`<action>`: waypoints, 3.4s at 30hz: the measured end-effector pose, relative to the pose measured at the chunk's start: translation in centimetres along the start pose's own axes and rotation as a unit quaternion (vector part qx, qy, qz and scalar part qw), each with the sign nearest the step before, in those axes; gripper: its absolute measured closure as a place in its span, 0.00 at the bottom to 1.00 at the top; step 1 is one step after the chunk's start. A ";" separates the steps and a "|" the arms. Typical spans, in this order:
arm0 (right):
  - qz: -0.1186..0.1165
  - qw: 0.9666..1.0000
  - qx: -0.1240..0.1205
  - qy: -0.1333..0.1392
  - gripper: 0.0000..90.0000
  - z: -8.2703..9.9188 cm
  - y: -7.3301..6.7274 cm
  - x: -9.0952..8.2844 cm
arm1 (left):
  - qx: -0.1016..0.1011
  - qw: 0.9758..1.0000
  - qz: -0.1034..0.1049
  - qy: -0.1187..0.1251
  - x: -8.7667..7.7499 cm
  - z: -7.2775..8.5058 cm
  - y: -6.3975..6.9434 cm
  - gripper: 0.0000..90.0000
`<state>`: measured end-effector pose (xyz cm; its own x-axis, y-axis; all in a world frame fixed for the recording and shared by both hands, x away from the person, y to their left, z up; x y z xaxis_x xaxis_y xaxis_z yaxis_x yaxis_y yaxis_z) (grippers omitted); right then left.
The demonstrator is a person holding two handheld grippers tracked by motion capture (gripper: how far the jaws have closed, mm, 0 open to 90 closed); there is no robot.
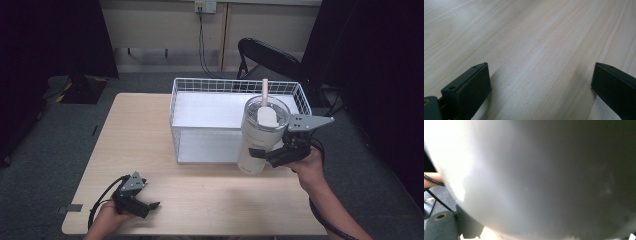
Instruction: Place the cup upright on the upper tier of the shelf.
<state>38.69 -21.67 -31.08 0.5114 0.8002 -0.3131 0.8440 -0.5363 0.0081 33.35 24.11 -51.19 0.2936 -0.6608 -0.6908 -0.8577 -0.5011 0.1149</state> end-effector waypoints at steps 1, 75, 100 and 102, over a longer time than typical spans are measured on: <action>0.000 1.000 0.000 -0.001 0.11 -0.1 0.1 0.0 | 0.000 1.000 0.000 0.000 0.0 0.0 0.0 0.02; 0.026 1.000 -0.002 -0.013 0.11 -10.0 2.8 3.1 | 0.001 1.000 0.000 -0.001 0.0 0.0 0.0 0.01; 0.074 0.997 0.005 -0.014 0.11 -10.8 4.8 5.6 | 0.001 1.000 0.001 -0.001 0.0 0.0 0.0 0.01; 0.075 0.997 0.009 -0.013 0.11 -10.8 4.9 5.7 | 0.001 1.000 0.001 -0.001 0.0 0.0 0.0 0.01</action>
<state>47.51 -16.83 -22.62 0.6280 0.7032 -0.3333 0.7548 -0.6547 0.0407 33.34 24.11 -51.18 0.2918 -0.6606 -0.6917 -0.8593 -0.4987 0.1137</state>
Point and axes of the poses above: each handheld gripper's, and its own axes: x roughly forward along the jaws, z roughly out of its underside, y roughly to its right, the point moved 1 cm from there along x, roughly forward along the jaws, and after that the axes turned 9 degrees about z, right-handed, at the moved point
